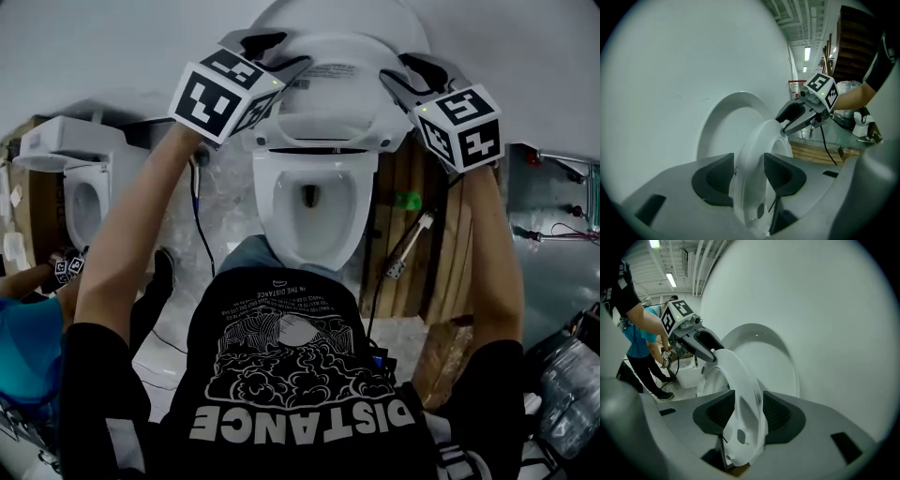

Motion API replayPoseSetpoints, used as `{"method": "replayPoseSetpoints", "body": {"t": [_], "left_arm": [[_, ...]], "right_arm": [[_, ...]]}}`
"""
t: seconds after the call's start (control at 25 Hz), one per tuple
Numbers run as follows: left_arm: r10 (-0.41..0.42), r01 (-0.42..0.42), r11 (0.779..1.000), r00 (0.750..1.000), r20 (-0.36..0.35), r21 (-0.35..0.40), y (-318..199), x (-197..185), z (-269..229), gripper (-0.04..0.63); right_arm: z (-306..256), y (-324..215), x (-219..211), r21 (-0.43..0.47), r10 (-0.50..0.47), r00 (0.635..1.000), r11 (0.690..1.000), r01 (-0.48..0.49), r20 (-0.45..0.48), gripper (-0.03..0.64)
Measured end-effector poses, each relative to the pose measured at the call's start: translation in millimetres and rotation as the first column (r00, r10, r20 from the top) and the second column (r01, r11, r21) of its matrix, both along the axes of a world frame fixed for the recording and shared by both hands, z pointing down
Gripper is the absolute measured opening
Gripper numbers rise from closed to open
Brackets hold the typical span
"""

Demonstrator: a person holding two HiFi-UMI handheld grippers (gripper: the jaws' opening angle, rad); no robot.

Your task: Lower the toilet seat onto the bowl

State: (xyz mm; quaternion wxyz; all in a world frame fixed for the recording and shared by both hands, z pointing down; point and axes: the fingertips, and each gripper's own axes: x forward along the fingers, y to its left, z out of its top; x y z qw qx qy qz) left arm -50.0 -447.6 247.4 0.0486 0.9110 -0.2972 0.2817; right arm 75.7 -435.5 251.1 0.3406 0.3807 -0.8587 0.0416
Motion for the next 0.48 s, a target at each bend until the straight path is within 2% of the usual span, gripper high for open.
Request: {"method": "replayPoseSetpoints", "body": {"t": [0.2,0.48], "left_arm": [[0.035,-0.034,0.999,0.998,0.043,-0.012,1,6,5,0.19],[0.028,-0.027,0.999,0.994,0.106,-0.019,-1,5,6,0.176]], "right_arm": [[6,-5,0,-0.033,-0.048,0.998,0.998,0.047,-0.032,0.176],[13,-6,2,-0.04,-0.113,0.982,0.993,0.108,-0.154,0.175]]}}
